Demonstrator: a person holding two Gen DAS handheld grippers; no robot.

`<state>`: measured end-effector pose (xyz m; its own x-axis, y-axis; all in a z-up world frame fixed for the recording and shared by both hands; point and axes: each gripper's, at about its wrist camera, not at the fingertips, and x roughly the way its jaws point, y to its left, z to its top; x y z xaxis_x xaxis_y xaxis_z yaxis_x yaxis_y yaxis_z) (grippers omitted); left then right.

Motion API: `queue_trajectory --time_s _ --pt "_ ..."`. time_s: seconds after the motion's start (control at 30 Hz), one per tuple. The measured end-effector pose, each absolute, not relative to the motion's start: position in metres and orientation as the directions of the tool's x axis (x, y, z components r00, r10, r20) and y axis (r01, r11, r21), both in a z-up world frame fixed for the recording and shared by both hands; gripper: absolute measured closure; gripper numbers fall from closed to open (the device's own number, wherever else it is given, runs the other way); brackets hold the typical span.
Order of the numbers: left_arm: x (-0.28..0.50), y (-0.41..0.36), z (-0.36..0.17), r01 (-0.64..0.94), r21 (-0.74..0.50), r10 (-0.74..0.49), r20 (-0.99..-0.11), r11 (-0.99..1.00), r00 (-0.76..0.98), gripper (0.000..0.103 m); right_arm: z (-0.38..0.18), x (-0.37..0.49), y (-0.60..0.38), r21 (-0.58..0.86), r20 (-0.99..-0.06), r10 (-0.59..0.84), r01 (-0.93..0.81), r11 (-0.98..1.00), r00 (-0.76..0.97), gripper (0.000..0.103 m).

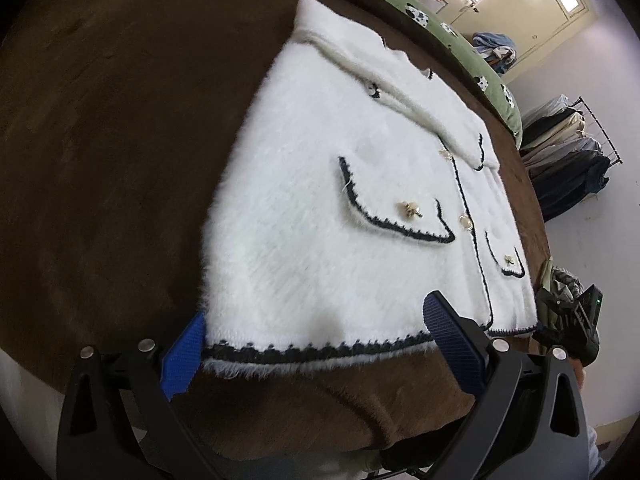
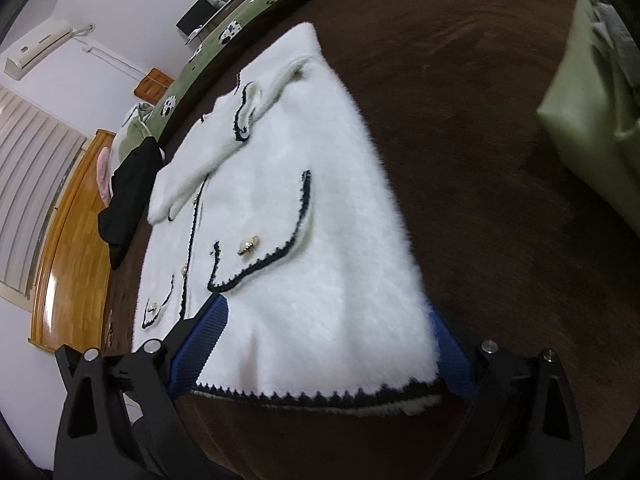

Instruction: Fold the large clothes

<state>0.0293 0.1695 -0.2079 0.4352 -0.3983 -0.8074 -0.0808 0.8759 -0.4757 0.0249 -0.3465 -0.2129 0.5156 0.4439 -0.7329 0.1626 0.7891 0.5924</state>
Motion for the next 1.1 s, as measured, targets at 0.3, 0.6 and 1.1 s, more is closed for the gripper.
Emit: queue_trajectory --time_s 0.3,0.6,1.1 --pt "0.036 0.171 -0.206 -0.095 -0.415 -0.339 -0.837 0.905 0.428 0.070 -0.209 0.029 -0.335 0.485 -0.799 0.377 0.130 0.865 0.468 0.080" --pt "0.033 0.178 -0.201 -0.091 -0.363 -0.285 -0.842 0.927 0.457 0.088 -0.194 0.016 -0.338 0.467 -0.781 0.345 0.120 0.876 0.521 0.089" --pt "0.026 0.195 -0.183 -0.082 -0.413 -0.314 -0.794 0.907 0.521 0.089 -0.158 0.015 -0.332 0.458 -0.738 0.342 0.059 0.887 0.582 0.089"
